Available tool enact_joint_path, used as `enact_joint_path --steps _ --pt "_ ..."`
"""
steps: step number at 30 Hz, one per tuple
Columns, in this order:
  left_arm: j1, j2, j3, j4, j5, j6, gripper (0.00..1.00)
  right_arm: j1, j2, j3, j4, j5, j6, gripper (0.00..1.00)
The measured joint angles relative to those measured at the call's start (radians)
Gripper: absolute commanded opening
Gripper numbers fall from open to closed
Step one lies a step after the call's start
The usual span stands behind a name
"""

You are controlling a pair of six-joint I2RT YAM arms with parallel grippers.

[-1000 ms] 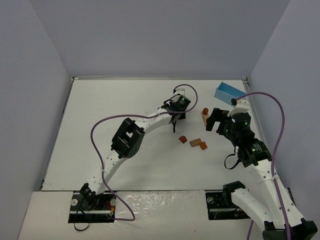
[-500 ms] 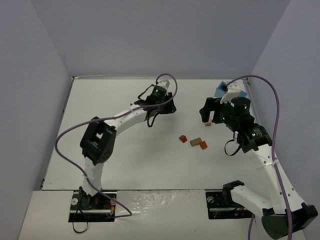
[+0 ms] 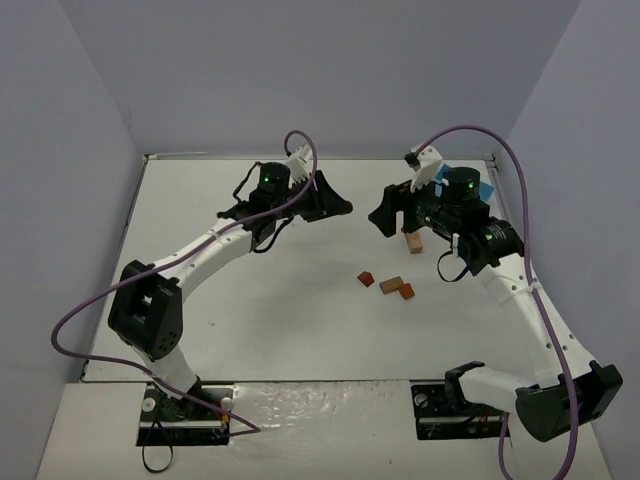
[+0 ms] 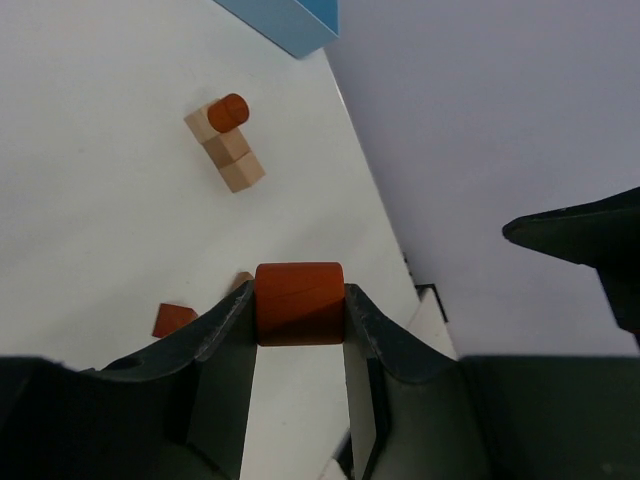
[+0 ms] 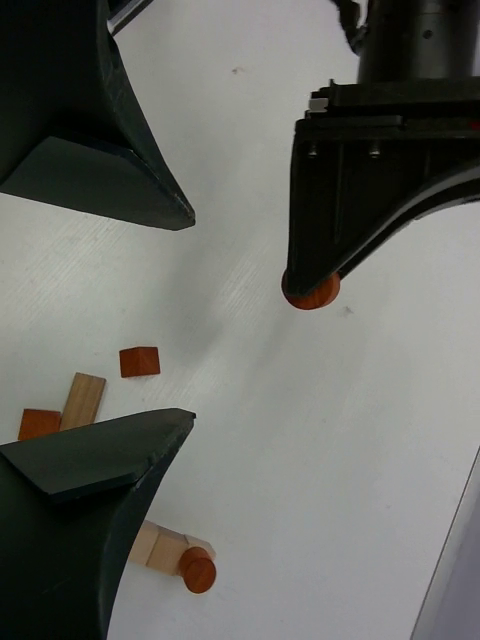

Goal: Build the wood block tower

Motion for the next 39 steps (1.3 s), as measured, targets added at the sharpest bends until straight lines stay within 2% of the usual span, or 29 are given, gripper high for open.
enact_joint_path --steps 8,11,18,28,39 --pt "0.037 -0.035 -0.001 0.002 0.099 -0.234 0.00 0.037 0.000 -0.013 0.026 -0.046 -0.187 0.68" --pt "0.042 -0.062 -0.001 0.002 0.120 -0.296 0.01 0.041 0.011 -0.009 0.043 -0.066 -0.228 0.64" --pt "0.044 -0.100 -0.001 0.007 0.165 -0.399 0.01 0.088 0.091 0.044 0.061 -0.118 -0.288 0.64" --pt "0.044 -0.100 0.000 0.008 0.187 -0.430 0.01 0.123 0.131 0.131 0.078 -0.185 -0.298 0.61" --pt "0.044 -0.104 0.003 0.008 0.208 -0.423 0.01 0.123 0.155 0.138 0.079 -0.194 -0.297 0.61"
